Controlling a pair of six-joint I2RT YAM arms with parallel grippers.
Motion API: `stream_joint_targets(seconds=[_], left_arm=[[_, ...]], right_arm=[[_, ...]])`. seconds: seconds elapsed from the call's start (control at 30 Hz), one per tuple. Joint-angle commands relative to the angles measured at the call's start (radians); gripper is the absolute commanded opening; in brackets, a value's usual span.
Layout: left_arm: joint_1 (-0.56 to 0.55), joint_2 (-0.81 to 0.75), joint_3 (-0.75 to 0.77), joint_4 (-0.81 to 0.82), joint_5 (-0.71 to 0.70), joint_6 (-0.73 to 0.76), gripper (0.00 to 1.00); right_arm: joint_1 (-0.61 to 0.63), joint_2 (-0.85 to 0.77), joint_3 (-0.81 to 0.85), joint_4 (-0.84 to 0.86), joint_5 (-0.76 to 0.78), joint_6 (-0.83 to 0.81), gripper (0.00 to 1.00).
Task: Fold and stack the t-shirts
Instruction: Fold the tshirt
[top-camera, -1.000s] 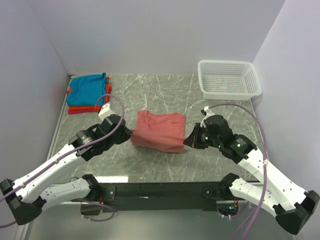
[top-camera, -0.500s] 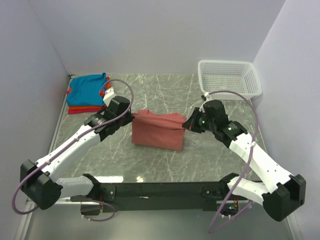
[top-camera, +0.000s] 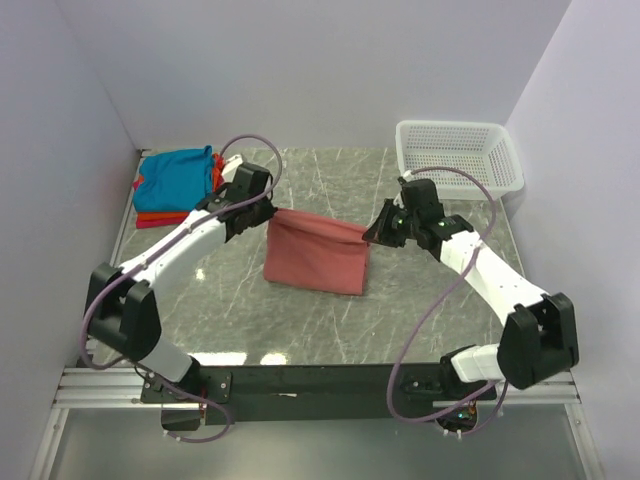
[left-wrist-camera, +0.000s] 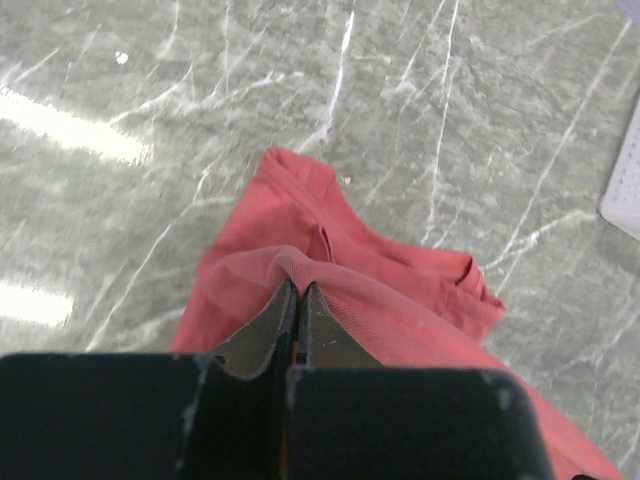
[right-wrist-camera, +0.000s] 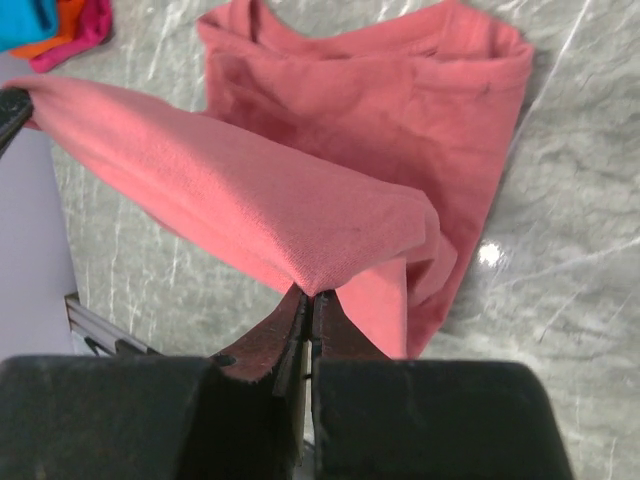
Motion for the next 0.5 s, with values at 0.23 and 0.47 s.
stream_joint_targets(seconds=[0.23,0.47], left_arm=[[0.052,0.241,0.193,0.042,0.043,0.071,0.01],[0.066,0.335,0.278,0.023,0.102,0.088,0.66]], right_arm=[[-0.076,0.221,0.117,0.096,-0.033,-0.015,0.04],[-0.081,0.374,0.288,0.032,0.016,-0.07,0.69]])
